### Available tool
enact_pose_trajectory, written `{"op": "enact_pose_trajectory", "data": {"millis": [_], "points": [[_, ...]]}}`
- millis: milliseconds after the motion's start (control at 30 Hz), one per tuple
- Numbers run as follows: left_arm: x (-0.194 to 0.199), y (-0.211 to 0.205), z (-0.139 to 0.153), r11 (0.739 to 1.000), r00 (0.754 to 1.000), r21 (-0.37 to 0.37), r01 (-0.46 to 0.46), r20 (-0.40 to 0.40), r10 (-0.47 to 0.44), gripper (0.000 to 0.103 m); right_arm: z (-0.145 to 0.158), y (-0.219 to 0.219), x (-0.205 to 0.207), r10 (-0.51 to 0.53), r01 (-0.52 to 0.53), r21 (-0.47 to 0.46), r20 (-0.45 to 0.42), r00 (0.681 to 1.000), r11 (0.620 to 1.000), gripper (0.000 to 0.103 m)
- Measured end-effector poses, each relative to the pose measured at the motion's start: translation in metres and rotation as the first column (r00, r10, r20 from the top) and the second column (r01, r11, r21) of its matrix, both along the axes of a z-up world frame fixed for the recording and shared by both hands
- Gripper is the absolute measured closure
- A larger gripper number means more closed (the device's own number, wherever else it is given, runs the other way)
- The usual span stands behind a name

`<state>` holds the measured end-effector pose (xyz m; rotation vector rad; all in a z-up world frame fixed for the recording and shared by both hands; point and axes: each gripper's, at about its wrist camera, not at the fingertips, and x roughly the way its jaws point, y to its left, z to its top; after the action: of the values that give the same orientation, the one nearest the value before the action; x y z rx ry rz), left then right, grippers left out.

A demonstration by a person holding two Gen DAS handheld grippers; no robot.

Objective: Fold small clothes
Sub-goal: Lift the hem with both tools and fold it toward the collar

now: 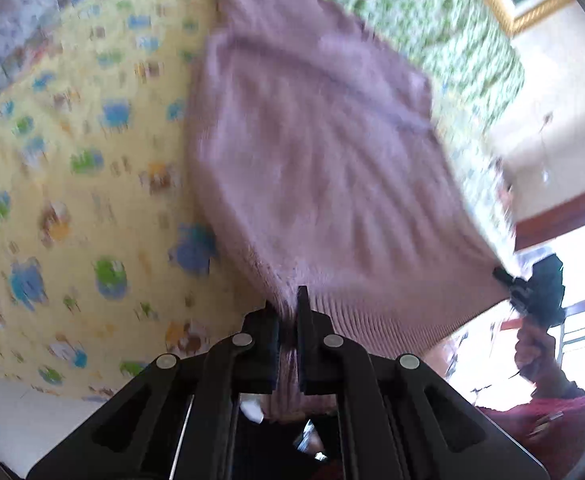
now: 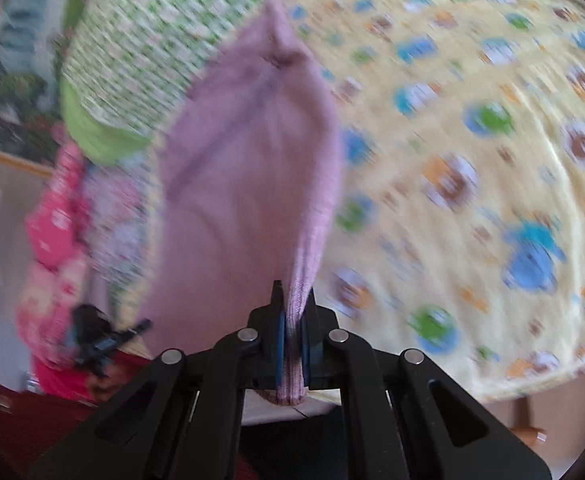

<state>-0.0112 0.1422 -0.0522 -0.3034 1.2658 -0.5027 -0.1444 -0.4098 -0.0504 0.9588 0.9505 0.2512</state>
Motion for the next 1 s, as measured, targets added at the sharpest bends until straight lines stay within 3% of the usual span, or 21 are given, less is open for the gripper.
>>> {"op": "enact_pose_trajectory", "data": {"millis": [233,367,567,733,1000], "points": [[0.067,0.015,0.069,0.992,0.981,-0.105,-0.076,0.169,0.094,0.099,0.064,-0.016,0.081,-0.053,0.045,0.042,0.226,0.973,0.998,0.096],[0.132,0.006,0.088,0.988,0.963,-0.111,-0.104,0.238,0.129,0.099,0.079,-0.026,0.147,-0.057,0.061,-0.004,0.274,0.960,0.998,0.096],[0.239,-0.021,0.082,0.983,0.952,-0.101,-0.155,0.251,0.176,0.099,0.072,-0.044,0.250,-0.064,0.078,-0.044,0.265,0.962,0.996,0.096],[0.320,-0.034,0.054,0.979,0.956,-0.051,-0.198,0.209,0.204,0.099,0.057,-0.050,0.323,-0.055,0.071,-0.062,0.231,0.971,0.996,0.096],[0.386,-0.040,0.018,0.971,0.957,0.001,-0.241,0.169,0.237,0.099,0.021,-0.059,0.399,-0.039,0.056,-0.098,0.166,0.985,0.994,0.096]]}}
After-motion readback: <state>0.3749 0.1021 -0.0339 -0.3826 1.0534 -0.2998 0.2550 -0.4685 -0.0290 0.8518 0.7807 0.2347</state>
